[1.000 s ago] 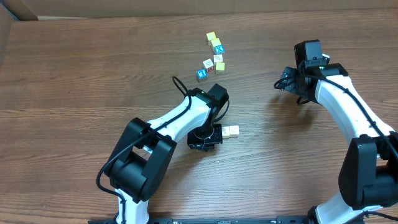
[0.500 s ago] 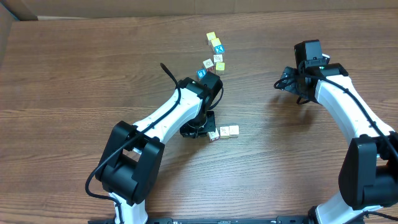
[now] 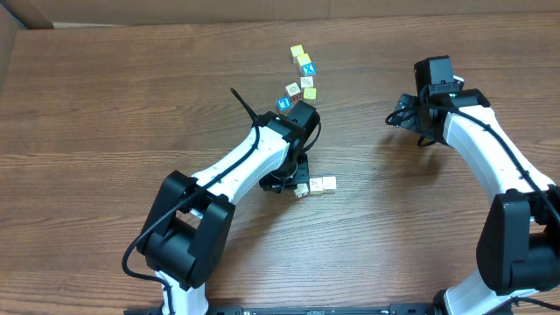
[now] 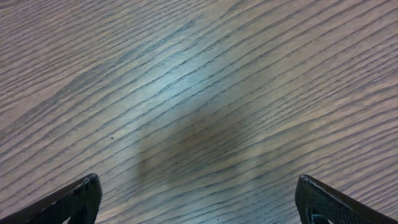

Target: Flip 4 blocks

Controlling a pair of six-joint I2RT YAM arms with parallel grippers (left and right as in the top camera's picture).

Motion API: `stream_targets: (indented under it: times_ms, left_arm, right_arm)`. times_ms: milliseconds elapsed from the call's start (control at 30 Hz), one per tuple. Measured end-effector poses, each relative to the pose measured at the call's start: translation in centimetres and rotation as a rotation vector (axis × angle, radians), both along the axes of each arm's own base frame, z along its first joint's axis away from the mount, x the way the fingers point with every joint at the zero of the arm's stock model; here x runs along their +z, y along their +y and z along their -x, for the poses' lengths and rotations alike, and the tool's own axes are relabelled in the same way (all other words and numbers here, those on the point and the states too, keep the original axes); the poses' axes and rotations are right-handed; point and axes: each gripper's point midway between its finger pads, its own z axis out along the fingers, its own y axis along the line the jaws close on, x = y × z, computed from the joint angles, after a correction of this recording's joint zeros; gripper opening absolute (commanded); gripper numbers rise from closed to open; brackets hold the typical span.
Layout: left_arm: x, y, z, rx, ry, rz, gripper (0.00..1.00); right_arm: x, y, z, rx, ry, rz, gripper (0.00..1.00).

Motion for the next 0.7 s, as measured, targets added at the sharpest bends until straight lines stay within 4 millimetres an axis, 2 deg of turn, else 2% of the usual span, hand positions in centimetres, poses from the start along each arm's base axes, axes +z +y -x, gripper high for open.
stream_targets:
  times_ms: [700]
  left_arm:
    - [-0.52,0.1,-0.04,0.0,-0.006,-0.003,0.05]
  right_arm:
    - [0.0,-0.01,0.0,0.0,0.0,0.0,1.0]
